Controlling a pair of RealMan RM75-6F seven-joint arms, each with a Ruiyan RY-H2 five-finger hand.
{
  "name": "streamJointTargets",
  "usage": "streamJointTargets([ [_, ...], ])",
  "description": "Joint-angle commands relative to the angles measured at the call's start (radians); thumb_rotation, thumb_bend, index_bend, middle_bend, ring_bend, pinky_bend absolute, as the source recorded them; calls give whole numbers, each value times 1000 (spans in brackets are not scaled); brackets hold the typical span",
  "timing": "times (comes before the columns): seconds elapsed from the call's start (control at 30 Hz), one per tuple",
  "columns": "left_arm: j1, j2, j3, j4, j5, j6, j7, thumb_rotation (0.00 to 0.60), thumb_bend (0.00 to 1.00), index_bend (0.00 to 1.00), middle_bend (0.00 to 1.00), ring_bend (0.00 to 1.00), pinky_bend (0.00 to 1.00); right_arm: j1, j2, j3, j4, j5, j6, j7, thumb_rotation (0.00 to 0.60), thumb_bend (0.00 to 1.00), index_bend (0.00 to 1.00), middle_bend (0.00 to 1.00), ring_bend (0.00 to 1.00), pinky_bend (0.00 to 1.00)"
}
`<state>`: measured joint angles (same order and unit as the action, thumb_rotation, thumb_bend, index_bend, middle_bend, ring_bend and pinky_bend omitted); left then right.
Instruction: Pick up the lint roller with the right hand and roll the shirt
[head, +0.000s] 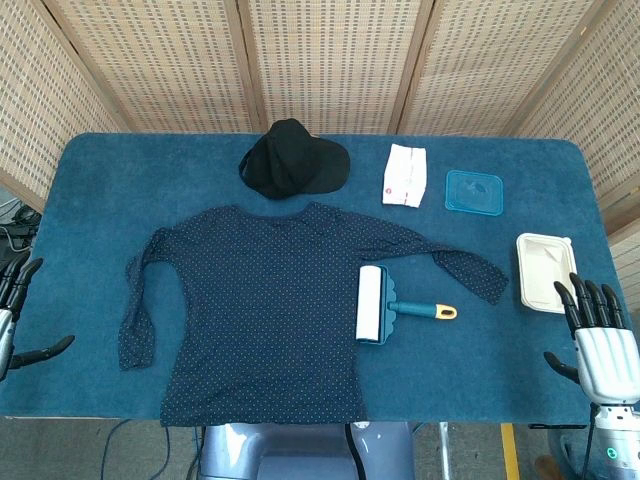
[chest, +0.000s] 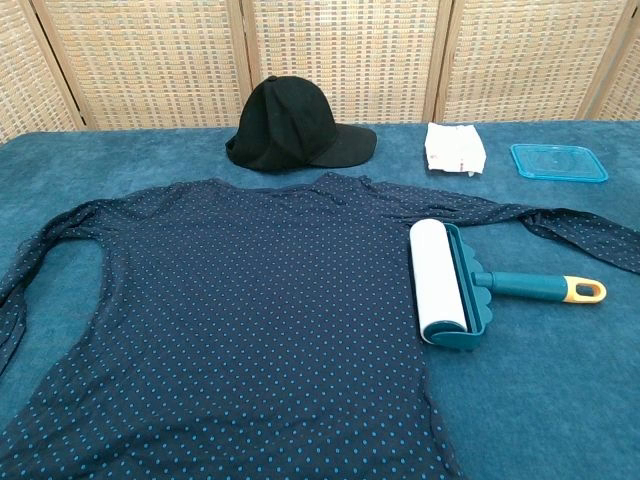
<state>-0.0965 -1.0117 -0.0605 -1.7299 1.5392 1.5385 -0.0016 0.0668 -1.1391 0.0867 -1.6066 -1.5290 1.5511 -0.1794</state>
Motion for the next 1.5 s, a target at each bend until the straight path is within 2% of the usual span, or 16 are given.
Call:
streamJointTargets([
  [0.03, 1, -2, 2, 3, 5, 2, 0, 600, 0, 0, 0, 0, 0, 0, 0, -1, 0, 0, -1, 0, 600, 0, 0, 0, 0, 0],
  [0.1, 0, -4, 5, 4, 7, -3, 3, 600, 0, 0, 0, 0, 0, 2, 0, -2, -2, 0, -6, 6, 600, 0, 0, 87, 24, 0],
  [0.13, -3, -4, 5, 5, 6, -9, 6, 600, 0, 0, 0, 0, 0, 6, -1, 1, -3, 5, -14, 11, 600, 0, 0, 222, 115, 8],
  [0.17, -4, -5, 5, 6, 6, -11, 8, 600, 0, 0, 0, 0, 0, 9, -2, 2, -3, 8, -18, 14, 600, 0, 0, 403, 283, 93],
  [0.2, -6, -6, 5, 6, 4, -14, 11, 600, 0, 0, 0, 0, 0, 16, -6, 7, -2, 10, -26, 21, 600, 0, 0, 519, 427, 203],
  [0.23, -7, -8, 5, 7, 3, -16, 15, 600, 0, 0, 0, 0, 0, 28, -14, 14, 4, 10, -37, 32, 600, 0, 0, 682, 657, 471],
  [0.27, -9, -12, 6, 10, 3, -20, 19, 600, 0, 0, 0, 0, 0, 51, -24, 23, 14, 8, -62, 45, 600, 0, 0, 764, 782, 677],
  [0.3, -10, -15, 6, 12, 3, -24, 22, 600, 0, 0, 0, 0, 0, 73, -28, 27, 20, 13, -97, 50, 600, 0, 0, 820, 859, 834],
  [0.37, -16, -19, 5, 14, 0, -33, 30, 600, 0, 0, 0, 0, 0, 125, -19, 37, 5, 35, -190, 46, 600, 0, 0, 899, 956, 987],
  [0.5, -31, -27, -2, 17, -22, -62, 42, 600, 0, 0, 0, 0, 0, 249, -4, 85, -45, 123, -391, -9, 600, 0, 14, 989, 1000, 1000],
  [0.6, -38, -29, -8, 18, -46, -80, 47, 600, 0, 0, 0, 0, 0, 334, 16, 120, -122, 292, -574, -35, 600, 20, 118, 1000, 1000, 1000],
  [0.73, -40, -29, -14, 24, -65, -88, 43, 600, 0, 0, 0, 0, 0, 421, -14, 139, -124, 448, -657, -153, 600, 179, 276, 1000, 1000, 1000],
  [0.93, -43, -26, -21, 35, -86, -98, 24, 600, 0, 0, 0, 0, 0, 520, -110, 141, -114, 682, -667, -302, 600, 310, 404, 1000, 1000, 1000],
  [1.13, -52, -24, -22, 49, -88, -111, 7, 600, 0, 0, 0, 0, 0, 630, -266, 121, -73, 888, -572, -486, 600, 428, 451, 1000, 1000, 1000],
  [1.23, -52, -24, -21, 49, -86, -110, 6, 600, 0, 0, 0, 0, 0, 660, -319, 106, -48, 937, -529, -540, 600, 451, 457, 1000, 1000, 1000],
  [1.5, -53, -23, -19, 53, -89, -114, 3, 600, 0, 0, 0, 0, 0, 693, -396, 85, -22, 978, -467, -595, 600, 459, 431, 1000, 1000, 1000],
])
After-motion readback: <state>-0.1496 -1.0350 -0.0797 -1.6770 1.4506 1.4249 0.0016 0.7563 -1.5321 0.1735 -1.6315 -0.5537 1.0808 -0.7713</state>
